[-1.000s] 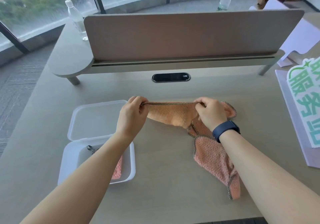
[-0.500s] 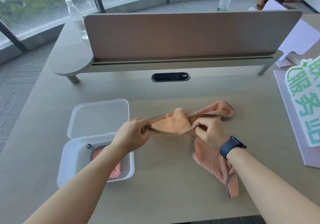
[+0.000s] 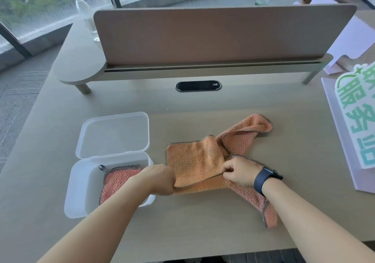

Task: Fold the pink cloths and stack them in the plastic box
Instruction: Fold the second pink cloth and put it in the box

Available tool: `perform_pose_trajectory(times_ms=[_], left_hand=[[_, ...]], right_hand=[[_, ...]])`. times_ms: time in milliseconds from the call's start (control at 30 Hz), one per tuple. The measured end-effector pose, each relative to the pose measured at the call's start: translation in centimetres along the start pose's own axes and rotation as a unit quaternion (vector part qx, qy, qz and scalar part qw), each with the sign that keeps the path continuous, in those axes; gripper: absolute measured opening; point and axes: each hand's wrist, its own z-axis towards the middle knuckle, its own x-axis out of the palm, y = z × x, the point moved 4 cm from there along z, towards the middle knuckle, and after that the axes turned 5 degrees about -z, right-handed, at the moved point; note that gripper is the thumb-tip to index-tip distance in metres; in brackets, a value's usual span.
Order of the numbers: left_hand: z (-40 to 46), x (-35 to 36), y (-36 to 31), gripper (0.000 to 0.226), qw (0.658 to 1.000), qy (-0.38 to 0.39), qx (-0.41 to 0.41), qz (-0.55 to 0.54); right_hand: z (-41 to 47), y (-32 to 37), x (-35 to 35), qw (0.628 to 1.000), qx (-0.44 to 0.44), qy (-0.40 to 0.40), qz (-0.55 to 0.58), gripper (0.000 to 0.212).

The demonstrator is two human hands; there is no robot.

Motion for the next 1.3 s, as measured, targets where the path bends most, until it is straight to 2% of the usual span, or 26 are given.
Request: perform_pose_trajectory(times_ms=[100,167,533,600,700,867,967,1033,1100,1167,1233,1300], left_hand=[[0.1,-0.8,0.5,0.014,1.000,-0.018,-0.017,-0.006],[0.2,-0.9,0.8,0.011,0.999,-0.018,-0.027,-0.016],[-0.1,-0.6,3.1,0.018,0.996,-0.017,-0.085,-0.023],[0.0,-0.8,3.2,0.020,0.994,-0.032,-0.089,-0.056],[0.4,-2.1,3.4,0.024,0.981,-0.108,-0.080,-0.141],[0.5,-5.5,4.1,0.012,0.909,-0.222,-0.077,-0.344],[0.1,-7.9,4.0,0.014,0.852,-0.243,-0.021,-0.462],[-0.6,-9.4,3.8,0.013,0.791,-0.252,0.040,-0.556],[-0.8,-10.4,3.6,0.015,0.714,-0.243,0.101,-0.648],[-0.8,-10.8,3.6,0.018,0.660,-0.232,0.128,-0.703],[-0.7,-10.6,3.6,0.015,0.640,-0.226,0.121,-0.724],[-0.6,-9.8,3.6,0.013,0.650,-0.216,0.098,-0.721]], right_hand=[[0.3,0.2,-1.7,0.996,0.002,-0.081,0.033,0.011],[0.6,0.4,-2.5,0.994,-0.009,-0.104,0.031,0.010],[1.5,0.5,-0.3,1.000,0.000,-0.010,0.000,0.010],[1.6,0.3,-0.3,0.999,0.011,-0.032,0.017,0.007],[1.7,0.2,-1.6,0.991,0.023,-0.112,0.061,0.010],[1.3,1.1,-5.8,0.955,-0.011,-0.272,0.118,0.012],[0.4,2.2,-8.6,0.925,-0.049,-0.343,0.157,0.013],[-0.1,2.8,-10.2,0.902,-0.072,-0.366,0.217,0.010],[-0.4,3.2,-11.4,0.877,-0.098,-0.376,0.282,0.009],[-0.5,3.6,-12.1,0.861,-0.124,-0.370,0.327,0.010],[-0.5,3.9,-12.1,0.863,-0.136,-0.345,0.343,0.011],[-0.4,3.8,-11.4,0.879,-0.135,-0.310,0.337,0.009]])
